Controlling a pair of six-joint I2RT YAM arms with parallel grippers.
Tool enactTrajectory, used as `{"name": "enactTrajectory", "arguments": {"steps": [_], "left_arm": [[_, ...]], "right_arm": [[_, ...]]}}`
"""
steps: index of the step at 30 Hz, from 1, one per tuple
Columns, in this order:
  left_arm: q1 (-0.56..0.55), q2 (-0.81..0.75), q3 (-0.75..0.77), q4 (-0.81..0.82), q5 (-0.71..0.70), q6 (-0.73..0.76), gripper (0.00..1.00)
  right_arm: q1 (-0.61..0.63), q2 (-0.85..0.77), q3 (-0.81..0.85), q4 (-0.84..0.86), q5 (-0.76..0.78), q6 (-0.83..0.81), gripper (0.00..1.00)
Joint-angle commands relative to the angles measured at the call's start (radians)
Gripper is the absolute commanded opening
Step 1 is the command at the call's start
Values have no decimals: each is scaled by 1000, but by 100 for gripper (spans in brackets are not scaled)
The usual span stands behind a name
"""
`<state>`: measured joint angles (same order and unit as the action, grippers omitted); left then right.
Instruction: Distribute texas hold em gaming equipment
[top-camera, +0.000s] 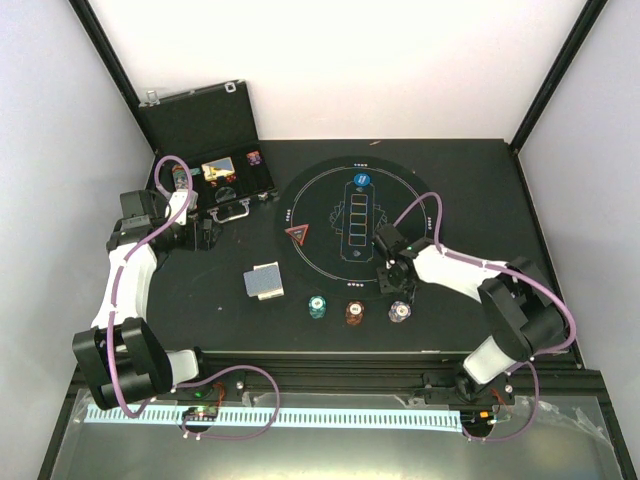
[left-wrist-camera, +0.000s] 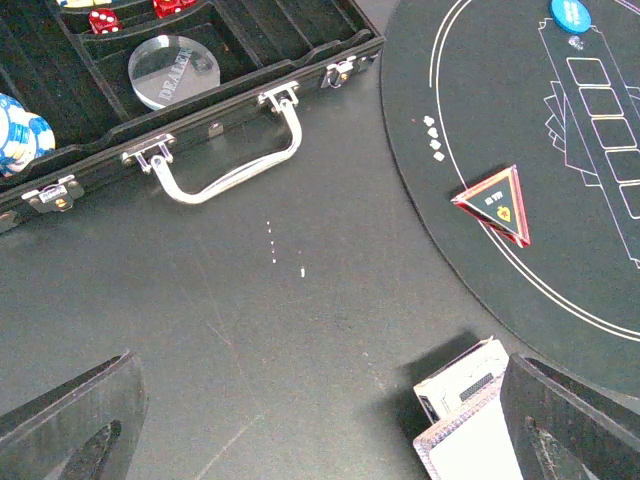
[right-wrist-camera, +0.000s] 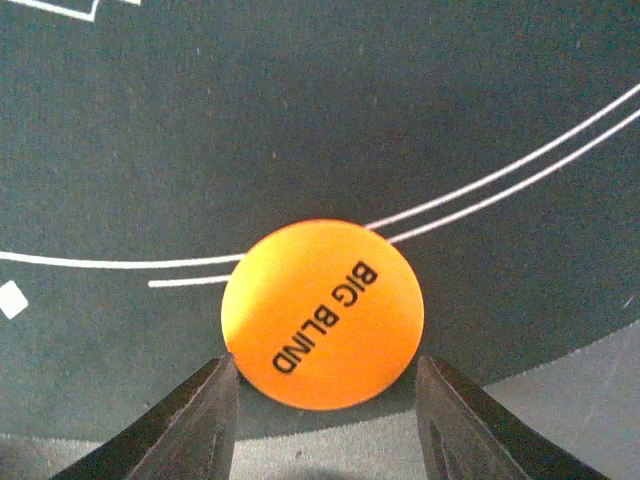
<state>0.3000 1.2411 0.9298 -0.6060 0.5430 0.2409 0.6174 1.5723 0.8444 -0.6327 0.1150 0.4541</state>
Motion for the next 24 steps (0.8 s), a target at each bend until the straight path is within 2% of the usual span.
{"name": "enactTrajectory", "arguments": {"steps": [1,14,24], "left_arm": [[10,-14,48,-21,12,12,99],[22,-11,47,-19,11,23,99],[27,-5,47,-16,17,21,99]], "right_arm": [[4,34,41,-8,43,-5,51],[-7,78,54,-23,115,-15,50],[-69,98,128,-31,141,-44,49]]}}
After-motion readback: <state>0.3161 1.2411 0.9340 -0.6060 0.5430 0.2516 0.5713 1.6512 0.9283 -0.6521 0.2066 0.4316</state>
